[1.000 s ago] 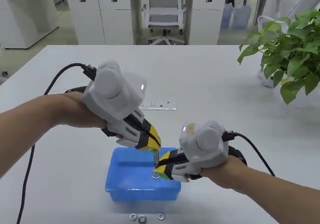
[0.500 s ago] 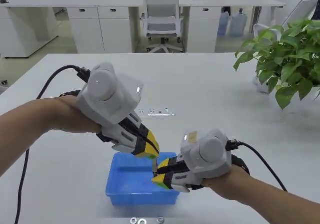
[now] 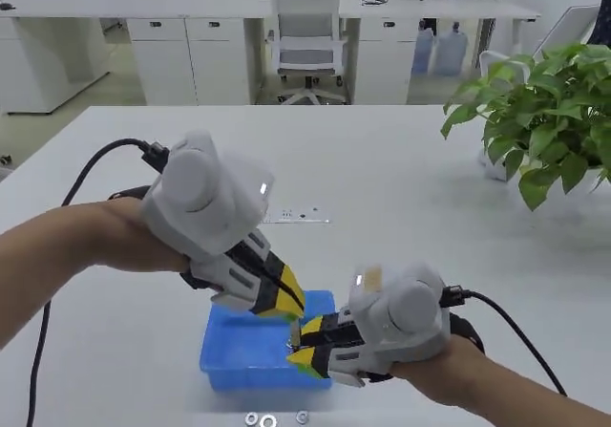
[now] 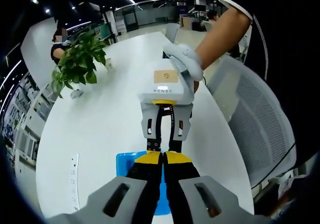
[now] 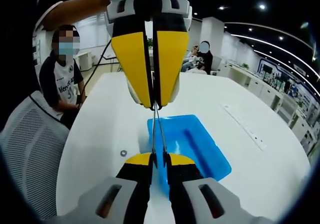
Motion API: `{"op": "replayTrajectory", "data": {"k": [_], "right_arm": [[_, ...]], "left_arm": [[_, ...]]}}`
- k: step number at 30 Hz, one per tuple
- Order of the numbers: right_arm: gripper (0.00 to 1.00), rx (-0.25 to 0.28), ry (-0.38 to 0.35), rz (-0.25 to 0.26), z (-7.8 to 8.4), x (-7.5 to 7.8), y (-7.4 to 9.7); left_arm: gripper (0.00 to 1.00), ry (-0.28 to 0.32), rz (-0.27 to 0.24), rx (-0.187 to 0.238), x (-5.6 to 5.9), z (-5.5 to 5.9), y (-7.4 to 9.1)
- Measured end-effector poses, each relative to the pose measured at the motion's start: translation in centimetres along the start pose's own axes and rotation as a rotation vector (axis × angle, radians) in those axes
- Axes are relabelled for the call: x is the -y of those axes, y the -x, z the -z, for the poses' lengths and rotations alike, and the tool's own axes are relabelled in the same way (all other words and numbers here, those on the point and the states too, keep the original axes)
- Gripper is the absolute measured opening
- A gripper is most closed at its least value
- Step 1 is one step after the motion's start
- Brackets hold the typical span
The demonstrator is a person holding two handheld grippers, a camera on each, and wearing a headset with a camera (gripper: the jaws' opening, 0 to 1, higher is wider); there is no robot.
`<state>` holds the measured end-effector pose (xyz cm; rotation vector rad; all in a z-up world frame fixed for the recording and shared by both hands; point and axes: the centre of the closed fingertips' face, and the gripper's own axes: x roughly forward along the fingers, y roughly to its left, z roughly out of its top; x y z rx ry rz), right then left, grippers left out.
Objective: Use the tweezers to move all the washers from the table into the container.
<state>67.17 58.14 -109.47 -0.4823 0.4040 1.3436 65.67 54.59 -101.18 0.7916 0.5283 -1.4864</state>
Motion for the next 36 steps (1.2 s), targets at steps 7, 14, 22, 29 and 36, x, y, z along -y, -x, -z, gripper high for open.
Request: {"op": "replayTrajectory", "data": {"k": [7, 14, 22, 29, 36], "right_arm": [[0.12, -0.002, 0.001, 0.004, 0.5, -1.0, 0.1], [0.12, -0.003, -0.01, 0.008, 1.1, -1.8, 0.0], [0.12, -0.026, -0.014, 0.011, 2.3, -2.4, -0.7], [0.12, -0.039, -0.008, 0.016, 3.1, -2.8, -1.3], [0.12, -0.057, -0.004, 0.012, 3.9, -3.1, -1.7]], "left_arm": [[0.04, -0.001, -0.003, 0.008, 0.7, 0.1, -0.3], [0.04, -0.001, 0.002, 0.015, 1.5, 0.4, -0.9], [0.04, 0.004, 0.015, 0.006, 2.3, 1.2, -1.9], [0.04, 0.015, 0.024, 0.005, 2.8, 1.9, -2.5], [0.04, 0.028, 0.034, 0.01, 3.1, 2.7, -3.2]]}}
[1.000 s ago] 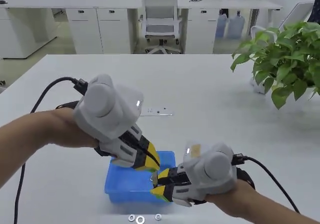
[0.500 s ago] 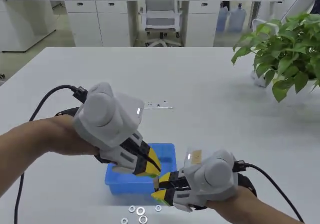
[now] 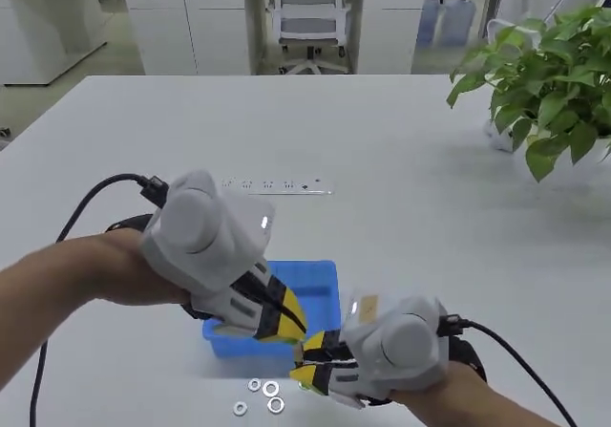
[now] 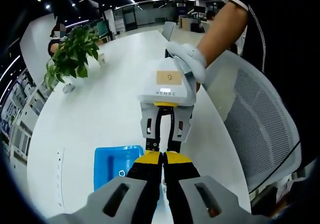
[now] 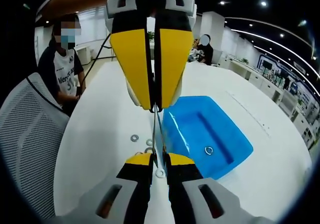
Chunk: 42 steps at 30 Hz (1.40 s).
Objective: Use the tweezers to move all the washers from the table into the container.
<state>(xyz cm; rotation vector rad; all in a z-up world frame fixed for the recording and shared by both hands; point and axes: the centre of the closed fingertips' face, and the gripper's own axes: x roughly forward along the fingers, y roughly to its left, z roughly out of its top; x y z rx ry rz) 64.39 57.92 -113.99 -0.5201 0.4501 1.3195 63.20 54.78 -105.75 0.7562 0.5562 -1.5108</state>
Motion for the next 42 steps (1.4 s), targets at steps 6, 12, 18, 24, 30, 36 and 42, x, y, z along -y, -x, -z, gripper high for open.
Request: {"op": "replayTrajectory", "data": {"k": [6, 12, 18, 24, 30, 36, 42], "right_arm": [[0.12, -0.016, -0.003, -0.004, 0.7, -0.2, -0.4], [0.12, -0.024, -0.011, -0.01, 1.2, -0.3, -0.6], [0.12, -0.036, -0.012, -0.019, 1.6, -0.3, -0.9], [0.12, -0.048, -0.011, -0.024, 2.0, -0.3, -0.9], [0.11, -0.05, -0.015, -0.029, 2.1, -0.2, -1.0], [0.1, -0.049, -0.053, -0.034, 2.2, -0.2, -0.9], [0.09, -0.057, -0.049, -0.033, 2.2, -0.3, -1.0]], "left_arm": [[0.04, 0.009, 0.011, -0.001, 0.2, 0.4, -0.5], [0.04, 0.017, 0.017, -0.004, 0.2, 0.7, -0.9], [0.04, 0.022, 0.022, -0.012, 0.1, 1.0, -1.3], [0.04, 0.029, 0.022, -0.009, 0.0, 1.1, -1.6], [0.04, 0.036, 0.023, -0.002, -0.3, 1.0, -1.7], [0.04, 0.052, 0.021, 0.013, -0.3, 0.9, -1.8], [0.04, 0.048, 0.019, 0.003, -0.3, 1.0, -1.7]]}}
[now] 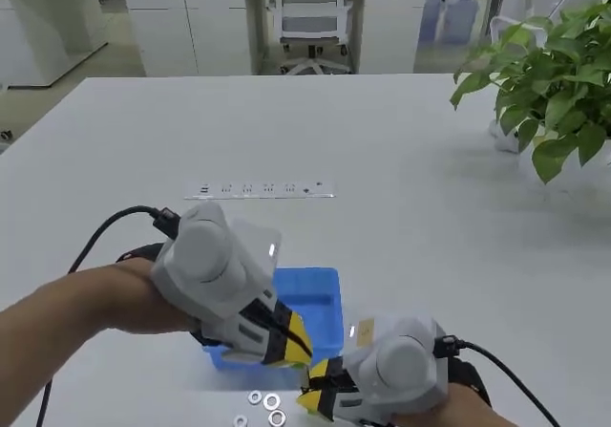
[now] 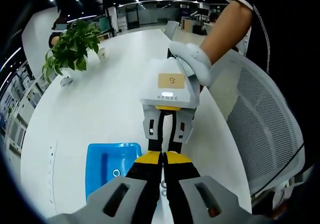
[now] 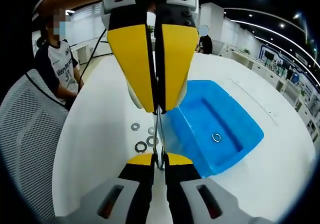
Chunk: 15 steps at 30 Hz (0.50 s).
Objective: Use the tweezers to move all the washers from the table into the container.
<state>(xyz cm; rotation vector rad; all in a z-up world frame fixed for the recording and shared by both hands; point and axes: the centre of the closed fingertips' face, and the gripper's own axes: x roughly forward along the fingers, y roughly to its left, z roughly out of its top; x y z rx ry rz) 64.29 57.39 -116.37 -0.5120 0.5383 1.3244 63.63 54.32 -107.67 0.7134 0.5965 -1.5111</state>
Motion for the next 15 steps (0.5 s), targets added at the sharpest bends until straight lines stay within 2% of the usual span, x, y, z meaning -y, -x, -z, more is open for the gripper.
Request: {"op": "replayTrajectory", "data": {"k": [9, 15], "right_arm": [[0.09, 0.0, 0.004, -0.008, -0.6, -0.5, 0.5], [0.09, 0.009, 0.001, -0.011, -1.5, -0.8, 1.2]], "left_arm": [[0.04, -0.005, 0.006, 0.0, 0.4, -0.4, 0.7], [0.04, 0.007, 0.015, 0.026, 0.6, -1.2, 1.6]]}}
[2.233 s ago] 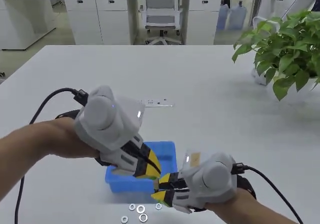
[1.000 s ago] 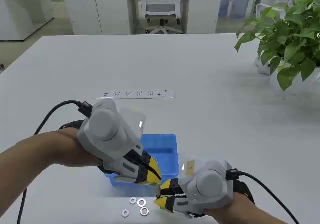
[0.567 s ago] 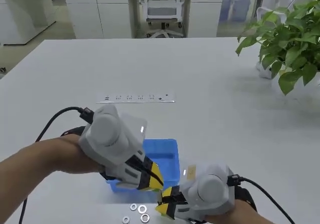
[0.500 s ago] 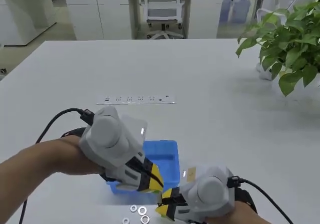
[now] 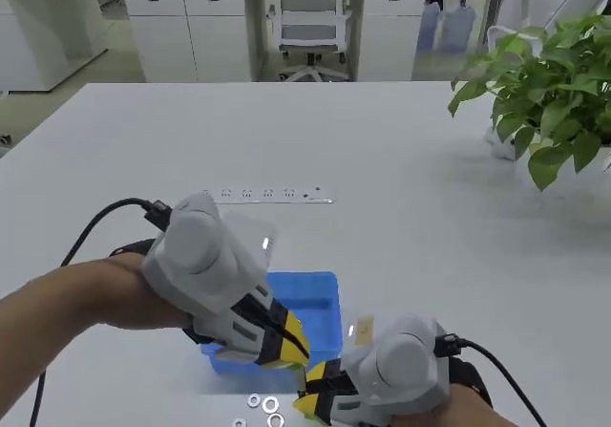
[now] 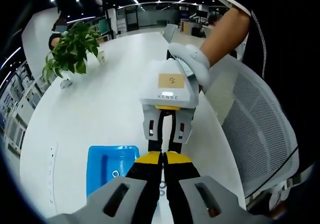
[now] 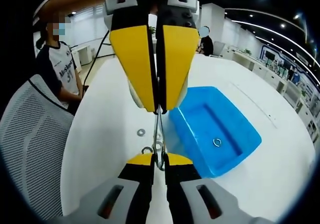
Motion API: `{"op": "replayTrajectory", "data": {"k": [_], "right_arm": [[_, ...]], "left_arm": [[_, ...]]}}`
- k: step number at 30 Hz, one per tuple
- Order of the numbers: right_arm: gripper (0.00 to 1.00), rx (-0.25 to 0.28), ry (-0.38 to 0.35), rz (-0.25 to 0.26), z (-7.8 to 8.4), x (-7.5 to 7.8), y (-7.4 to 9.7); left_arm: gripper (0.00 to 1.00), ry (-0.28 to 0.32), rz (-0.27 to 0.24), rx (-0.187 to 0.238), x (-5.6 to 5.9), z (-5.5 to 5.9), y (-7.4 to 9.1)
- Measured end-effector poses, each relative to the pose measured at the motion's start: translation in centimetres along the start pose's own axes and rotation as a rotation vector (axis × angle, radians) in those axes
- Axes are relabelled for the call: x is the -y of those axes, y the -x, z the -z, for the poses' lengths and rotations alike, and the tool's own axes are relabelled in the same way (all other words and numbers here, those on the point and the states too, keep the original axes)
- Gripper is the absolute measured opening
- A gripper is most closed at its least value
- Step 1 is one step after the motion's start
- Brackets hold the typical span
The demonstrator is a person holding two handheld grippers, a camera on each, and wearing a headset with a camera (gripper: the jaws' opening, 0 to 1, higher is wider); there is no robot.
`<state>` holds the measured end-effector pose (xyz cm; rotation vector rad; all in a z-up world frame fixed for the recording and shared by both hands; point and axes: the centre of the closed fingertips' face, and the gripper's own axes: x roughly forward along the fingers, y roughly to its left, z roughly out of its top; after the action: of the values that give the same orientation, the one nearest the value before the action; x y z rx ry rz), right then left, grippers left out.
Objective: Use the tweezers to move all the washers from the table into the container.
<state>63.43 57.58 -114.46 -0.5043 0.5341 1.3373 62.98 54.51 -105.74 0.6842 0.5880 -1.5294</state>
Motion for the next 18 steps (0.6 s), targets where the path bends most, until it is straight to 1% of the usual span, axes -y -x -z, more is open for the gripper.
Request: {"op": "replayTrajectory", "data": {"k": [5, 11, 14, 15, 18], "right_arm": [[0.09, 0.016, -0.015, -0.003, -1.0, -0.1, 0.7], [0.09, 0.034, -0.001, 0.009, -2.7, 0.2, 1.6], [0.09, 0.034, 0.014, 0.013, -3.3, 0.4, 1.9], [0.09, 0.032, 0.017, 0.014, -3.5, 0.4, 2.0], [0.09, 0.039, 0.022, 0.02, -4.1, 0.9, 2.3]], "left_arm": [[0.04, -0.01, 0.002, 0.003, 0.1, -0.8, 0.9], [0.04, -0.02, 0.004, 0.007, -0.1, -2.0, 2.3], [0.04, -0.022, 0.01, 0.007, -0.1, -2.5, 2.8], [0.04, -0.033, 0.004, 0.003, -0.2, -2.7, 3.1], [0.04, -0.039, -0.001, 0.003, -0.6, -3.0, 3.6]]}}
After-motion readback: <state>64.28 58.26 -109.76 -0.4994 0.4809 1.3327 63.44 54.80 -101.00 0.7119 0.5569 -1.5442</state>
